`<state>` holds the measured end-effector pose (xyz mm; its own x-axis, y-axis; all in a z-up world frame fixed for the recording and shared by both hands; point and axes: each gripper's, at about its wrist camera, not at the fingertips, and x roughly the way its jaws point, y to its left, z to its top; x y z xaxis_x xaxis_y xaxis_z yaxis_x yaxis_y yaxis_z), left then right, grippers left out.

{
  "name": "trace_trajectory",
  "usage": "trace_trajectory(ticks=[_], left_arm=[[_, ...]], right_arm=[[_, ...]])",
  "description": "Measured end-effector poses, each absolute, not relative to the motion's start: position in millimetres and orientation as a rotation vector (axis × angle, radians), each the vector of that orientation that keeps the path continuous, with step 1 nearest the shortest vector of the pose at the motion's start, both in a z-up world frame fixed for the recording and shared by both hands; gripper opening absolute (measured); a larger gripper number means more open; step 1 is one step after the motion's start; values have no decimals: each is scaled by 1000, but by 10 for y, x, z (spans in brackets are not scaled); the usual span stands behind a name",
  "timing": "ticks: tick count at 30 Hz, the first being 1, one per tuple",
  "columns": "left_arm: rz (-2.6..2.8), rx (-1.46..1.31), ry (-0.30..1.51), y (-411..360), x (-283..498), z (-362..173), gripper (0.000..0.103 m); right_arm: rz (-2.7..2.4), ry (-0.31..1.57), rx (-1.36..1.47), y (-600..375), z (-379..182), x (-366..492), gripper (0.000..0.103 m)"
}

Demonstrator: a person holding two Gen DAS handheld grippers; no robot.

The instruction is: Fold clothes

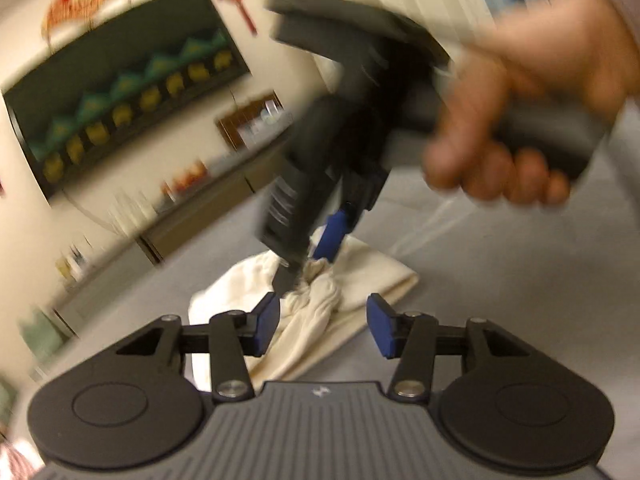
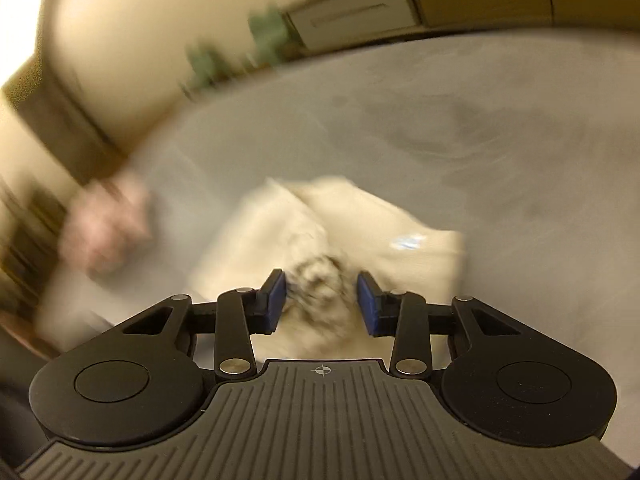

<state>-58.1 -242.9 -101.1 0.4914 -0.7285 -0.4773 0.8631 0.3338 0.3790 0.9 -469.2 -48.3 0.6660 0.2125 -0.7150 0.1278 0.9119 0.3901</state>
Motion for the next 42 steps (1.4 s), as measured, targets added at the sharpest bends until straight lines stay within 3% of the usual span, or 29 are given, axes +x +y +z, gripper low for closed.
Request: trace_trajectory(ticks=[4, 6, 10, 12, 13, 16, 19, 21, 22, 23, 24, 27, 35, 42], left_arm=[[-1016, 397, 454, -2203, -80, -759, 53], [-966, 262, 573, -2128, 273, -743, 56], [-914, 46, 755, -2027, 755, -835, 58], [-908, -10, 803, -2039, 892, -907, 64], [-905, -29, 825, -2063, 951, -948, 64], [-897, -84, 882, -2164, 1090, -1067, 65], [-926, -117, 907, -2263, 1127, -1163, 65], [-928, -92, 901, -2342, 1091, -1167, 59], [-914, -83, 907, -2362, 1086, -1173, 42], [-904, -87, 920, -2378, 1103, -1203, 22], [-888, -99, 926, -2354, 1112, -1218, 20], [-842, -108, 895, -2220, 1097, -1157, 14], [-682, -178, 717, -1420, 969, -695, 13], [-345, -242, 494, -139, 959, -109, 14]], right_arm=[[33, 856, 400, -4664, -519, -40, 45], [34, 855, 389, -4644, -499, -81, 61], [-24, 764, 371, -4608, -271, -217, 65], [-65, 724, 332, -4581, -174, -305, 86], [-92, 711, 317, -4577, -153, -340, 91], [-146, 734, 378, -4692, -294, -385, 95], [-139, 753, 584, -4903, -553, -374, 94], [-79, 719, 709, -4961, -668, -368, 86], [-49, 711, 749, -4957, -706, -348, 82], [-21, 705, 786, -4952, -743, -327, 71], [-5, 708, 808, -4935, -781, -308, 53], [13, 702, 796, -4843, -815, -277, 38], [176, 664, 575, -4199, -332, -2, 36], [501, 621, 407, -3008, 351, 955, 36]])
